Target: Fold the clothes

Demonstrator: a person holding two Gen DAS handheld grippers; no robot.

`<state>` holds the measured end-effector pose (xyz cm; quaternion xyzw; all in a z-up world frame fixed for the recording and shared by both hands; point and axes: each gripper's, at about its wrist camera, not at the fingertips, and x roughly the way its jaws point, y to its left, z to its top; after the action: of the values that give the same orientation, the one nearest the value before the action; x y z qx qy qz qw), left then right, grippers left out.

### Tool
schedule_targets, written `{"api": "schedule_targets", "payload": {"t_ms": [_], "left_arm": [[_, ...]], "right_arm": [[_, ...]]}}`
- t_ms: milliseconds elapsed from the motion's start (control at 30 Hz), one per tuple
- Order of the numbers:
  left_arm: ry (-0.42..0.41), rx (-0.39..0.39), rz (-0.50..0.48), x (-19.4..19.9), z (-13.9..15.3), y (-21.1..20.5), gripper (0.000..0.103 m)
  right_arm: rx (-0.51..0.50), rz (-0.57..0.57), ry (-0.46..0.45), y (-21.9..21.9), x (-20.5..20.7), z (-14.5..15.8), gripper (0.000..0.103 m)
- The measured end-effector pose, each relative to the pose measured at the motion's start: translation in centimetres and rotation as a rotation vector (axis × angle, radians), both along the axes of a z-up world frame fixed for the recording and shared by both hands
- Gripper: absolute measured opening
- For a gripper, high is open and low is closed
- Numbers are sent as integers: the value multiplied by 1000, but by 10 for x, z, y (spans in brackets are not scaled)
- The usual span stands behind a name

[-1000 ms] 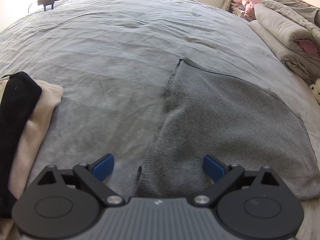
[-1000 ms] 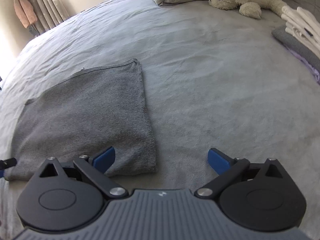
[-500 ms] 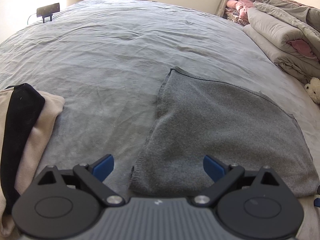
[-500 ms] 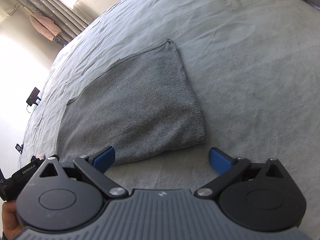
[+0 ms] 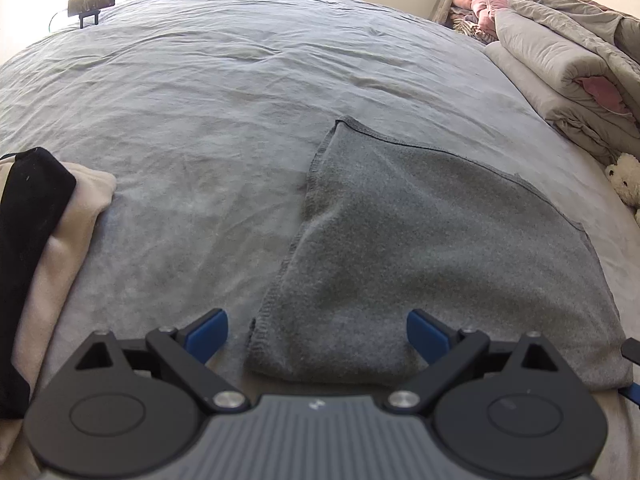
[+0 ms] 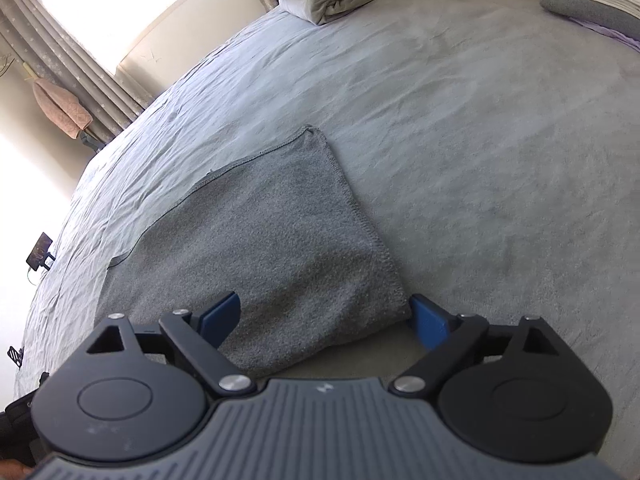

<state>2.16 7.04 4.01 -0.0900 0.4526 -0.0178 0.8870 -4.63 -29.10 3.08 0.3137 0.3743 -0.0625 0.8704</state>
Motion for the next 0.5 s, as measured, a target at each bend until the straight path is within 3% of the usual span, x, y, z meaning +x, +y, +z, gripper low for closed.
{"api": "schedule_targets", "payload": {"t_ms": [500], "left_arm": [[12,-25,0,-1,0,2,97]], "right_arm": [[154,-130,-108,-11,-15,1,86]]}}
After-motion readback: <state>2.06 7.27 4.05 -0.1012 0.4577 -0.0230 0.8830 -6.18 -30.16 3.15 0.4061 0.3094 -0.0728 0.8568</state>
